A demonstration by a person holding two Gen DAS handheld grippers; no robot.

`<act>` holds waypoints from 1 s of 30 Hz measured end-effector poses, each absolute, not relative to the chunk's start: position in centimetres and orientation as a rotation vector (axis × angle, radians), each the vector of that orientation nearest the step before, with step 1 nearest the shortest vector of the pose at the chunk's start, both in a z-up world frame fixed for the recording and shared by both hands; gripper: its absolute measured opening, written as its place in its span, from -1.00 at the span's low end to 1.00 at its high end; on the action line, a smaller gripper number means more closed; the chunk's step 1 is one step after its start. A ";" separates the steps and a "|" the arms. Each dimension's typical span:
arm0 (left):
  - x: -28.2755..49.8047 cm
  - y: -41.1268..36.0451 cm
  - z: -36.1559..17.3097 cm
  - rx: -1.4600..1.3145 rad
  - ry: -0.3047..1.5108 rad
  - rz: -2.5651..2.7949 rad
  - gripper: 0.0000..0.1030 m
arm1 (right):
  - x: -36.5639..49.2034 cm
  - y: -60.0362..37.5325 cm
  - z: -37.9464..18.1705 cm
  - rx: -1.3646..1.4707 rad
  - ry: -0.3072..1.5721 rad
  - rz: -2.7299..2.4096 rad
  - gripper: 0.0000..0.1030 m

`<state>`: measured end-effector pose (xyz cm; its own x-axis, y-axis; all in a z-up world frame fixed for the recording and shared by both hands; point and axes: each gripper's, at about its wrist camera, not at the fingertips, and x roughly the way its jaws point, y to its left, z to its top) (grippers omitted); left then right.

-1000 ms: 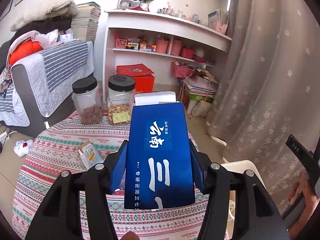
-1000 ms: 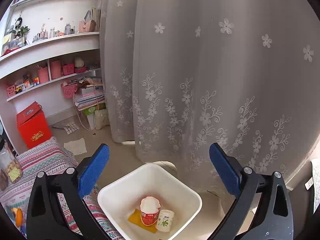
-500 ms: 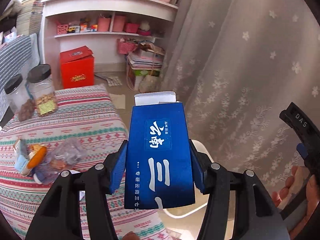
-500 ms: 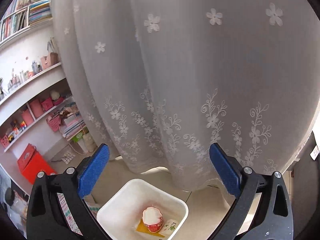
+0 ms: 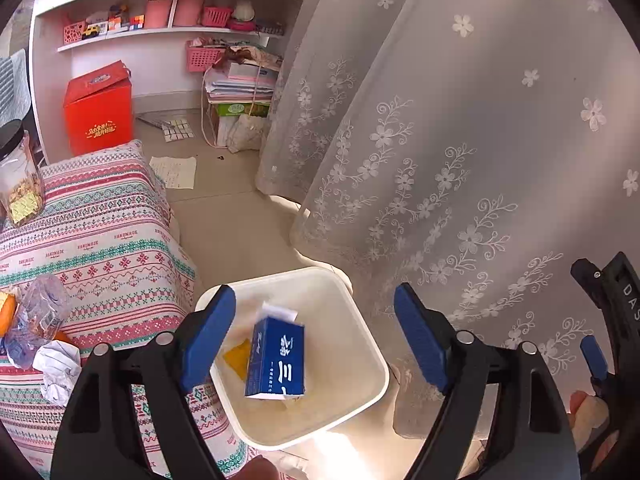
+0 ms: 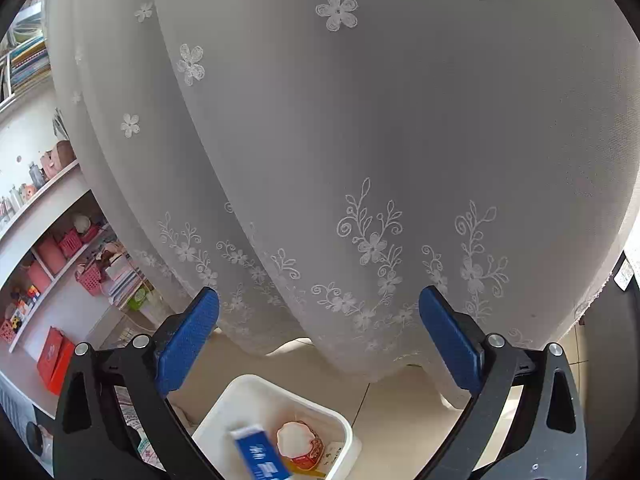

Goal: Collect trash
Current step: 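Return the left tool to the table and grasp the milk carton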

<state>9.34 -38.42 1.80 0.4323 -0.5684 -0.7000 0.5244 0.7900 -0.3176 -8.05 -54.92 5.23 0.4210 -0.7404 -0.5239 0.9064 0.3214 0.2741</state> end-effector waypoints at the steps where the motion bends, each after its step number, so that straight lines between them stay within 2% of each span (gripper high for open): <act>1: 9.2 -38.2 2.0 -0.039 0.879 -0.671 0.65 | -8.1 -54.9 5.2 0.579 0.328 -1.106 0.86; 4: 8.9 -36.8 2.3 -0.012 0.844 -0.616 0.77 | -7.8 -54.5 5.2 0.567 0.332 -1.092 0.87; 18: 13.4 -25.7 0.2 0.051 0.861 -0.240 0.78 | -1.1 -47.6 4.9 0.435 0.464 -0.895 0.87; 26: 20.8 -13.1 -2.8 -0.039 0.997 0.097 0.77 | 3.3 -42.2 4.1 0.350 0.542 -0.761 0.87; 30: 24.5 -4.5 -6.0 -0.237 1.136 0.234 0.77 | 5.3 -39.7 3.5 0.320 0.582 -0.700 0.87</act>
